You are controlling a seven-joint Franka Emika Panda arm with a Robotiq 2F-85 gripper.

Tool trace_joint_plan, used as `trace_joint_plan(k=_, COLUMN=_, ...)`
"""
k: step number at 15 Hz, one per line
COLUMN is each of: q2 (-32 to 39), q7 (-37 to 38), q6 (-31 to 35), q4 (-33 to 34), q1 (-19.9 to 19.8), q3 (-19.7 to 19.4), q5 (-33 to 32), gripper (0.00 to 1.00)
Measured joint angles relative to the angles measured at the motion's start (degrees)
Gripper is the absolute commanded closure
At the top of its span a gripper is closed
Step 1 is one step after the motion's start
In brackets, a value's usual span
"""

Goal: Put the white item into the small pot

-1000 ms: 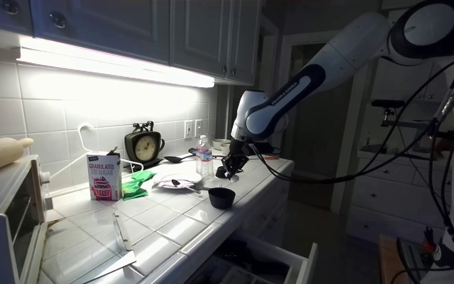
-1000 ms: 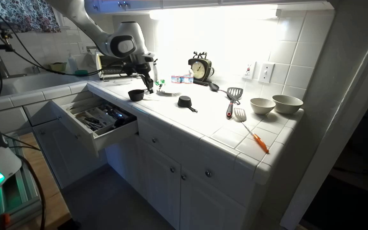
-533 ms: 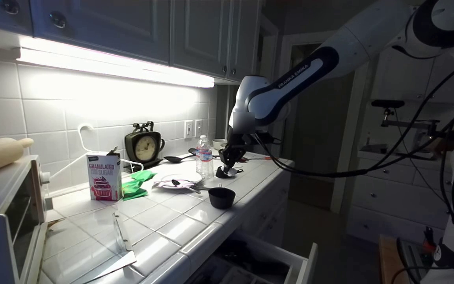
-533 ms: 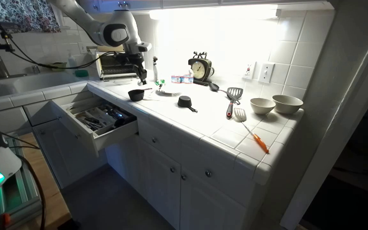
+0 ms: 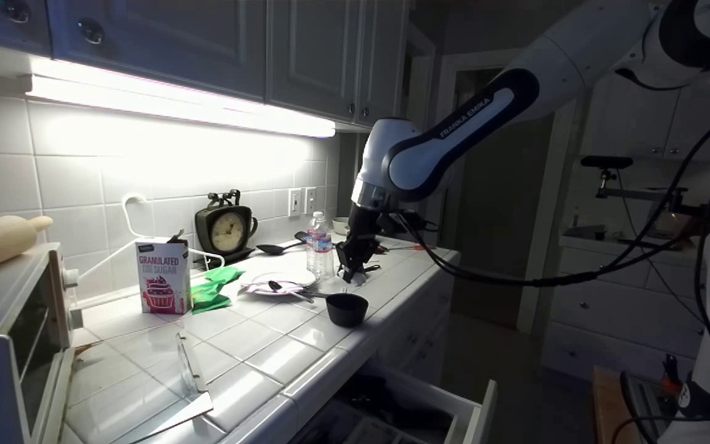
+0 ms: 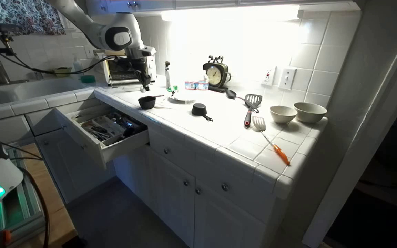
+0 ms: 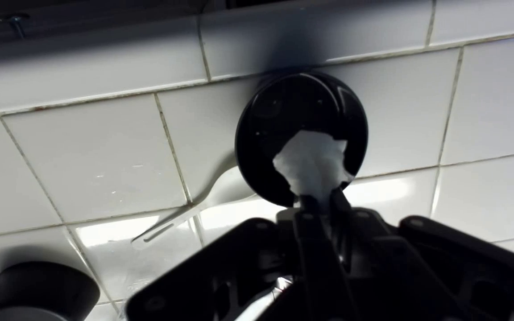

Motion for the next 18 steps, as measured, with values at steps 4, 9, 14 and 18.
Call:
trace_joint_plan(k=4, q2=0.02, q7=-1.15, q6=0.0, q4=-0.23, q1=0.03, q3=0.63, q5=0.0, gripper=0.98)
trace_joint_plan(k=9, q2=0.67, q7=-2.52, q6=1.23, q4=-0.71, q1=0.02, q3=0.64, q5=-0.96, gripper=0.98)
trace_joint_plan(k=14, q2=1.82, q7=-2.59, q6=8.26, q4=-2.43, q1=-0.01, q3=0.64, q5=-1.45, gripper=0.98)
trace_joint_plan(k=18, q2=2.32, q7=-3.54, q6=7.43, q4=-2.65, q1=-0.03, q3=0.63, q5=-1.41, gripper=0.98)
